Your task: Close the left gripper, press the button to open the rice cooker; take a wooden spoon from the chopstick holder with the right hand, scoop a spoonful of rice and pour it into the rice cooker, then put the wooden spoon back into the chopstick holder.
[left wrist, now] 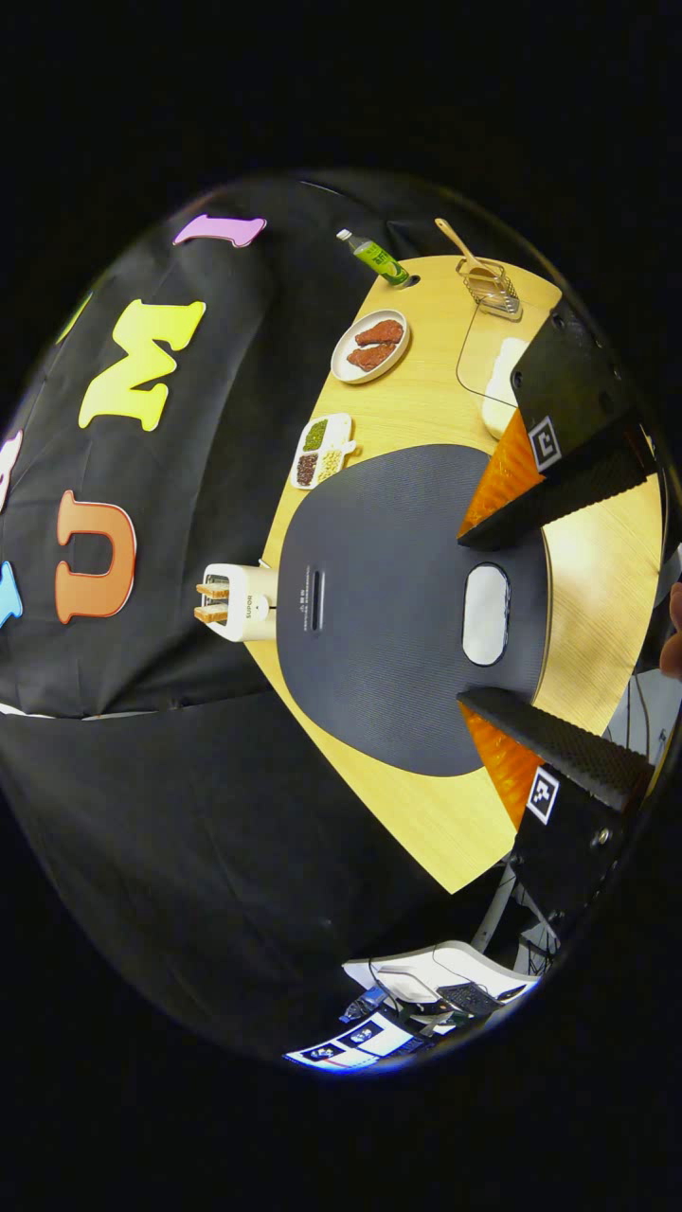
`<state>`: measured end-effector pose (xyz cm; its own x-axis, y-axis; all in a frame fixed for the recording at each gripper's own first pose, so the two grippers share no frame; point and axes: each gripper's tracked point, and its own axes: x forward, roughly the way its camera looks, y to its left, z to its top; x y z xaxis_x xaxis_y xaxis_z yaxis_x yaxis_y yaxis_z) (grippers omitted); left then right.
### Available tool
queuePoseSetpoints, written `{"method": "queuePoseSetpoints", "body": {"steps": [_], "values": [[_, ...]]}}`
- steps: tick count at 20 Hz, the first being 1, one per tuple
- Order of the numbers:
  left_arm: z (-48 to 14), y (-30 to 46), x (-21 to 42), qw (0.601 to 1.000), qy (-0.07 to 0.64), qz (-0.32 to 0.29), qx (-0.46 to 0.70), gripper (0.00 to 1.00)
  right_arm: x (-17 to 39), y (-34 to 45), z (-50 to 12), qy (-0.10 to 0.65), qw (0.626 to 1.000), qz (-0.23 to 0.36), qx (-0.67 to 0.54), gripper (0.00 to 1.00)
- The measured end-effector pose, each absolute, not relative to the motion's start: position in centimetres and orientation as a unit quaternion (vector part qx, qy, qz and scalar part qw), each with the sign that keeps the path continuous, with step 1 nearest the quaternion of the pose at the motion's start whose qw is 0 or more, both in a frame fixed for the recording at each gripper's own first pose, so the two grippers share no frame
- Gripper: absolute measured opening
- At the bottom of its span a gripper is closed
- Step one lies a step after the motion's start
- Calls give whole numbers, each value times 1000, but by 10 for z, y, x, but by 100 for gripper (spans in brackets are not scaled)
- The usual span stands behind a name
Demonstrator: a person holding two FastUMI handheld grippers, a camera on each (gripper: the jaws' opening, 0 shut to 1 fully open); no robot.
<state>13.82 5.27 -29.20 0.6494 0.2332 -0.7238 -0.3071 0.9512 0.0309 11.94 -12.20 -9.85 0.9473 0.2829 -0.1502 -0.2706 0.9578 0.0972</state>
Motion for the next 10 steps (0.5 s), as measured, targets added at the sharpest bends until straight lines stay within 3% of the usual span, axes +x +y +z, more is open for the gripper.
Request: {"method": "queuePoseSetpoints", "body": {"steps": [6,10], "values": [[-286,55,138,924,354,143,-26,100,127,-89,-117,103,979,170,52,99],[-261,59,138,942,307,132,-36,95,119,-71,-87,78,982,172,17,99]]}}
